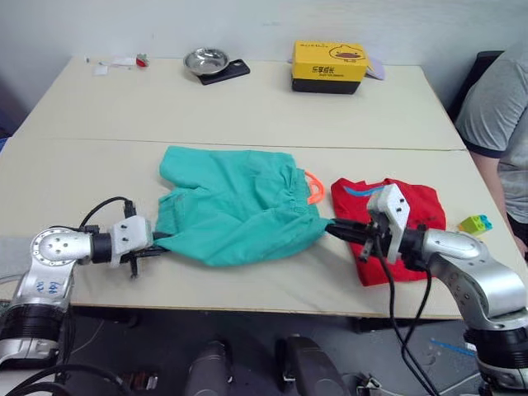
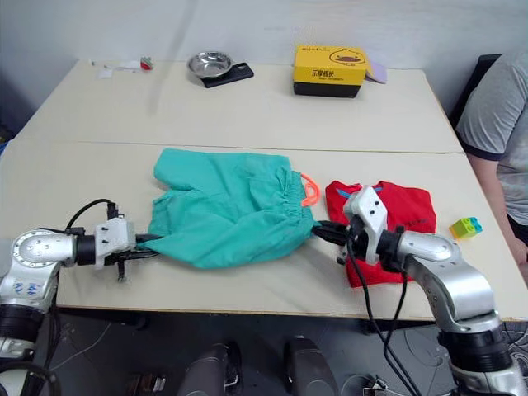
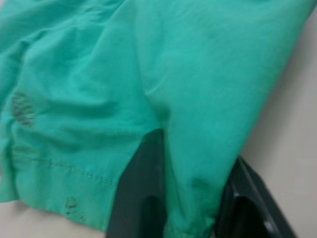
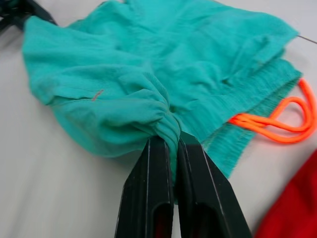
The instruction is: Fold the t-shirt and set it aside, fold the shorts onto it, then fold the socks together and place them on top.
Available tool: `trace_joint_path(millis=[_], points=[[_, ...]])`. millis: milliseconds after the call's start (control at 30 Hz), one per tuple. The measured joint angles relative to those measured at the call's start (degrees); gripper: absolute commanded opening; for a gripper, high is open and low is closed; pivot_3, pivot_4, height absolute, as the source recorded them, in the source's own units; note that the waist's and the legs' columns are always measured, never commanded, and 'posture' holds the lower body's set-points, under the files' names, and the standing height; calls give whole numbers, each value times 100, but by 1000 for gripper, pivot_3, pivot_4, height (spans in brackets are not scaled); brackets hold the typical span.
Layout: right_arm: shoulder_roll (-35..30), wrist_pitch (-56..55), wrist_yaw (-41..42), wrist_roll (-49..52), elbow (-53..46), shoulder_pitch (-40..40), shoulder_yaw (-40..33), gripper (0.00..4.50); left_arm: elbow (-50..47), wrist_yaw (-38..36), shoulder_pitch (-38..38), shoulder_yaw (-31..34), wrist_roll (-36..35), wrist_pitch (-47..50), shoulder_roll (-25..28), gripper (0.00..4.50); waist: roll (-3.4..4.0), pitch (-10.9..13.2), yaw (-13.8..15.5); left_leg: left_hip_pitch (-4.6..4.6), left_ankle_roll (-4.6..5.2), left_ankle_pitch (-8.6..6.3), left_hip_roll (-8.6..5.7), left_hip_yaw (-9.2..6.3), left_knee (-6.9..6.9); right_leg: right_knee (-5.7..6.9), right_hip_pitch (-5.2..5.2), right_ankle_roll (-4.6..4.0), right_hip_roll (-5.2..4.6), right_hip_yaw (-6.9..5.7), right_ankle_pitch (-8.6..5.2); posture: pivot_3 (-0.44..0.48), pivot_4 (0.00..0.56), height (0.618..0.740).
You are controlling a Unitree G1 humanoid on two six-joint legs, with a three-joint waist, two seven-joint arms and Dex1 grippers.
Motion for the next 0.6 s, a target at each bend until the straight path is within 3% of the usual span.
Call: trace_joint_path(millis=[200, 333, 600], points=[[-908, -1126, 1320, -382, -146, 859, 132, 0, -1058, -1104, 1441, 381, -784, 1220, 1091, 62, 2, 1, -3, 4, 0, 0, -2, -1, -15, -22, 4, -2, -5, 0, -1, 0, 150, 740], [-1133, -1774, 1627, -931, 34, 1136, 464, 0, -1567, -1154, 2023, 564, -942, 1520, 1144, 62, 1, 1, 25, 8, 9, 6, -3, -4, -15, -42, 12, -17, -8, -4, 8, 0, 150, 740], [-1235, -1516, 1840, -782, 41, 1282, 542, 0, -2272, -1120, 2447, 918, -1290, 2457, 1251, 62, 0, 1, 33, 5, 11, 8, -3, -6, -24, -54, 12, -27, -14, -7, 13, 0, 150, 740]])
